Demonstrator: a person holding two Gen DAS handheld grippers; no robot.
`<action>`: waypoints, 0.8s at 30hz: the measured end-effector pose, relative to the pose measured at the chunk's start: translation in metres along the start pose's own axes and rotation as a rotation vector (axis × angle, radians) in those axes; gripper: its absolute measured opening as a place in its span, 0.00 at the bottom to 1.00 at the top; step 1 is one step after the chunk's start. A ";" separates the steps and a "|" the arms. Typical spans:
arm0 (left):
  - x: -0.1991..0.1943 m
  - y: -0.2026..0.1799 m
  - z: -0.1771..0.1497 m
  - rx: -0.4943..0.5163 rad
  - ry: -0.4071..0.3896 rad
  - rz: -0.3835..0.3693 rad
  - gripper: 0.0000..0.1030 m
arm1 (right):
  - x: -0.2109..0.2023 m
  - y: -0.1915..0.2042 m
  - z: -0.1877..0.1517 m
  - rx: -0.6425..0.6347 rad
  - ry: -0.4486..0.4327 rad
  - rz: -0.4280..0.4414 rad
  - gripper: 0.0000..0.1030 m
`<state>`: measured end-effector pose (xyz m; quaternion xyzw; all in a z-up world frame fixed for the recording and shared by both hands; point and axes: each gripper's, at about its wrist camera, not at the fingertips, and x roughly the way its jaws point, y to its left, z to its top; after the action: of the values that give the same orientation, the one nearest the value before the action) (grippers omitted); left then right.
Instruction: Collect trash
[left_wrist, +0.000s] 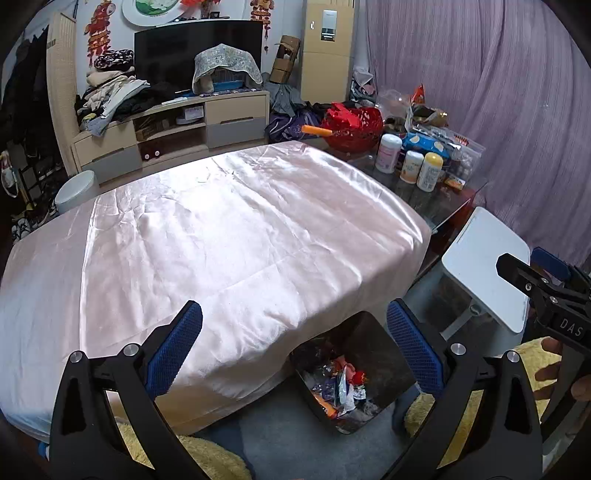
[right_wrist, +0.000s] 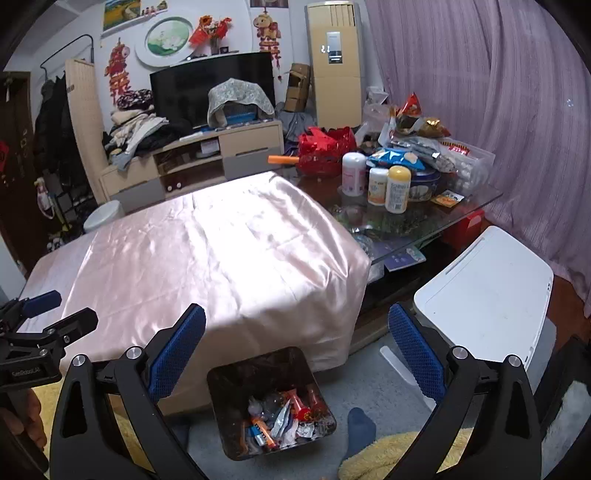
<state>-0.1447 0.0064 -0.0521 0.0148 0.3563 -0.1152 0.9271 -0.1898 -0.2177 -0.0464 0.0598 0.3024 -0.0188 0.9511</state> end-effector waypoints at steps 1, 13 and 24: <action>-0.007 0.000 0.002 -0.004 -0.005 -0.005 0.92 | -0.006 0.001 0.002 -0.001 -0.007 -0.004 0.97; -0.051 -0.014 0.010 0.003 -0.088 -0.047 0.92 | -0.057 0.009 0.011 -0.043 -0.095 -0.143 0.97; -0.057 -0.018 0.011 0.016 -0.116 -0.027 0.92 | -0.060 0.012 0.007 -0.019 -0.098 -0.127 0.97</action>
<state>-0.1827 -0.0011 -0.0054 0.0106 0.3010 -0.1313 0.9445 -0.2342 -0.2069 -0.0044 0.0307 0.2591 -0.0791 0.9621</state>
